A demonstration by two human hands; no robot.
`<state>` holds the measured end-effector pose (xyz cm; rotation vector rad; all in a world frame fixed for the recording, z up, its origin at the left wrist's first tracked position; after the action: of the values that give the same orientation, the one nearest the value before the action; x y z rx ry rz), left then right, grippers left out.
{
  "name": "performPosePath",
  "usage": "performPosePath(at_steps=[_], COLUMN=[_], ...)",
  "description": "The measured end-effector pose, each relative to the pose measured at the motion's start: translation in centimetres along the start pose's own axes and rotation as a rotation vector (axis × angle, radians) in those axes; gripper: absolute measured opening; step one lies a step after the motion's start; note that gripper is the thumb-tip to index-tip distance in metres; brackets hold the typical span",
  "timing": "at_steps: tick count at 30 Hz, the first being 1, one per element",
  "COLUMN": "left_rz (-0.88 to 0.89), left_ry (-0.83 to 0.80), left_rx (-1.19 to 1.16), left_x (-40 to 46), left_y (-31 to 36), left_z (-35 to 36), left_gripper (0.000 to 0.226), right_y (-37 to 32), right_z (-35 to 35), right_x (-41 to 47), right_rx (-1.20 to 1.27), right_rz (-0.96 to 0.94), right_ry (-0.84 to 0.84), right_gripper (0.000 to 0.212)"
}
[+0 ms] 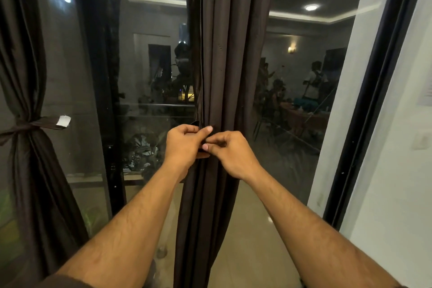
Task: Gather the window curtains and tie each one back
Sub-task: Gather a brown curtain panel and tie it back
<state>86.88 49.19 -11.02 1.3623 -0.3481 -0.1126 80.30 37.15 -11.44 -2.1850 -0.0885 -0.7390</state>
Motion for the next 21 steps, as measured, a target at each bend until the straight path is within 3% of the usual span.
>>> performPosePath(at_steps=[2, 5, 6, 9, 12, 14, 17, 19, 21], left_rz=[0.014, 0.002, -0.004, -0.014, -0.009, -0.005, -0.022, -0.012, 0.014], left_ry=[0.047, 0.097, 0.105, 0.089, 0.091, 0.117, 0.131, 0.101, 0.025], left_rx=[0.041, 0.096, 0.105, 0.146, 0.192, 0.195, 0.121, 0.119, 0.121], left_x=[0.7, 1.6, 1.7, 2.7, 3.8, 4.4, 5.3, 5.9, 6.0], left_y=[0.1, 0.3, 0.4, 0.5, 0.4, 0.1, -0.4, -0.8, -0.7], left_z=[-0.1, -1.1, -1.5, -2.6, -3.2, -3.5, -3.5, -3.2, -2.4], left_gripper=[0.008, 0.007, 0.006, 0.009, 0.010, 0.014, 0.036, 0.059, 0.061], right_y=[0.1, 0.9, 1.1, 1.6, 1.7, 1.4, 1.2, 1.1, 1.1], right_z=[-0.4, -2.5, -3.4, -4.5, -3.8, -3.1, -2.1, -1.5, -0.8], right_x=[-0.2, 0.7, 1.2, 3.9, 6.6, 7.8, 8.8, 9.0, 9.1], right_rx=[0.011, 0.004, 0.012, 0.216, 0.337, 0.378, 0.336, 0.344, 0.361], right_rz=[0.002, 0.053, 0.117, 0.357, 0.355, 0.333, 0.233, 0.179, 0.176], right_ry=[0.043, 0.429, 0.522, 0.377, 0.287, 0.283, 0.247, 0.221, 0.195], right_gripper=[0.015, 0.022, 0.037, 0.103, 0.134, 0.119, 0.067, 0.055, 0.043])
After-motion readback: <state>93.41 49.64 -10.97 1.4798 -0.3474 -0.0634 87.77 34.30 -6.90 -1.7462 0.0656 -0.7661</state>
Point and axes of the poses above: each hand's wrist, its own x-axis towards the middle knuckle, its own z-axis out of the palm, y = z × x, the point moved 1 cm from there along x, towards the middle knuckle, and after that the axes turned 4 degrees about -z, right-handed, at the moved point
